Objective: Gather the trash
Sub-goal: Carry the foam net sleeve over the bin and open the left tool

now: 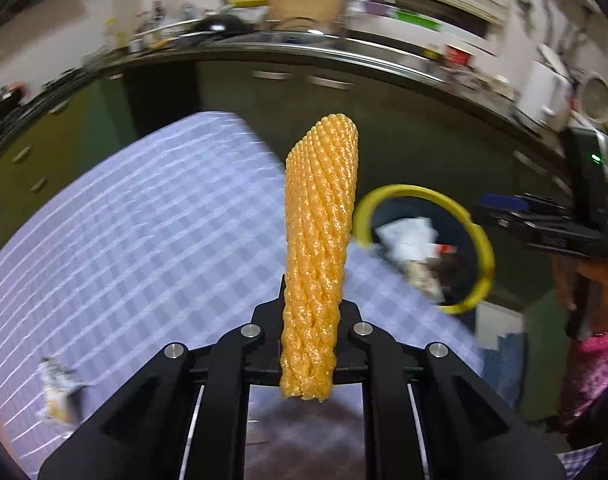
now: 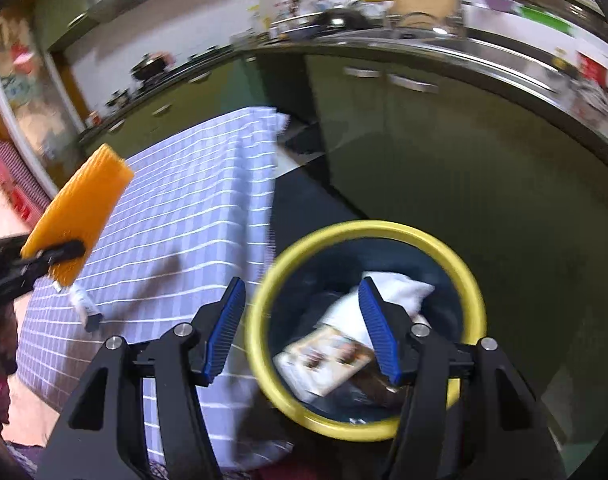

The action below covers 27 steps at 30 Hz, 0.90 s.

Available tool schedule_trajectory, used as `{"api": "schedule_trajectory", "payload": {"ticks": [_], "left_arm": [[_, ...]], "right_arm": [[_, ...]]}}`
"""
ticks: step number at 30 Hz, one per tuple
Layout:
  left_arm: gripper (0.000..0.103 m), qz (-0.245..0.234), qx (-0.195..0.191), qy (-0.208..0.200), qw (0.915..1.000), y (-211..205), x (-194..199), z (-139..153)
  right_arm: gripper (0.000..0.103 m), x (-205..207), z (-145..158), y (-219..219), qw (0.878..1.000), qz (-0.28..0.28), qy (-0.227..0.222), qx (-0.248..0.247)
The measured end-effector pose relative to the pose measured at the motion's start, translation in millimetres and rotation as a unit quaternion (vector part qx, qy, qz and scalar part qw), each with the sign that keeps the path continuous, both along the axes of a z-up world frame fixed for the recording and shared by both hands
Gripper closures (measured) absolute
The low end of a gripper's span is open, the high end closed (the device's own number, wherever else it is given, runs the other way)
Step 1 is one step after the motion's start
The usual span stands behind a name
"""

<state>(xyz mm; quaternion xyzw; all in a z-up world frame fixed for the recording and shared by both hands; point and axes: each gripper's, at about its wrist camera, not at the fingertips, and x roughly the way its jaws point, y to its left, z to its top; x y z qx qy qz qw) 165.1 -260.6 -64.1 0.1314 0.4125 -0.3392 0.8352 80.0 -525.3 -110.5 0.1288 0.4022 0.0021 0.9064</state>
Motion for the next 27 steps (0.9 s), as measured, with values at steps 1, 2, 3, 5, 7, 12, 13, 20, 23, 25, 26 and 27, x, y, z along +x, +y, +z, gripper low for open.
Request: {"api": "schedule_trajectory", "payload": {"ticks": [1, 2, 3, 5, 7, 12, 13, 20, 23, 25, 26, 27], "left_arm": [[0.089, -0.017, 0.000, 0.002, 0.9998, -15.7, -6.3, -1.2], [0.089, -0.031, 0.001, 0.004, 0.9995, -28.8, -10.9, -2.8], [0.089, -0.041, 0.001, 0.007, 0.9991, -40.1, -14.4, -3.6], [0.089, -0.064, 0.003, 0.019, 0.9977, -65.8, -21.8, -8.6], [0.089, -0.084, 0.006, 0.028, 0.9961, -90.8, -23.7, -14.3], [0.088, -0.110, 0.027, 0.039, 0.9928, -150.0, -20.7, -36.6], [0.087, -0.114, 0.031, 0.043, 0.9921, -160.5, -18.0, -42.1], [0.071, -0.124, 0.063, 0.050, 0.9891, -207.2, -10.5, -74.4], [0.024, -0.124, 0.073, 0.038, 0.9889, -215.2, -11.1, -83.2], [0.024, -0.120, 0.074, 0.030, 0.9895, -212.3, -12.5, -83.5], [0.024, -0.121, 0.071, 0.032, 0.9895, -208.7, -13.5, -82.6], [0.024, -0.121, 0.067, 0.033, 0.9899, -203.8, -14.9, -79.9]], "right_arm": [[0.047, -7.6, -1.5, -10.3, 1.000, -0.013, 0.001, 0.002], [0.047, -13.9, -3.0, -18.7, 1.000, -0.024, 0.002, 0.003], [0.047, -19.4, -4.1, -27.0, 0.999, -0.033, 0.003, 0.004], [0.047, -30.8, -6.5, -42.0, 0.999, -0.050, 0.004, 0.008], [0.047, -40.1, -8.8, -52.1, 0.998, -0.063, 0.003, 0.011], [0.047, -59.2, -14.9, -74.5, 0.996, -0.084, 0.002, 0.021], [0.047, -61.4, -15.0, -77.6, 0.996, -0.086, 0.002, 0.022], [0.046, -70.7, -15.5, -90.4, 0.995, -0.099, -0.004, 0.027], [0.046, -73.6, -14.1, -92.7, 0.994, -0.101, -0.007, 0.028], [0.046, -73.0, -12.2, -91.1, 0.994, -0.102, -0.011, 0.028], [0.045, -73.3, -11.3, -90.8, 0.994, -0.101, -0.012, 0.028], [0.045, -73.8, -10.6, -89.6, 0.994, -0.101, -0.013, 0.028]]}}
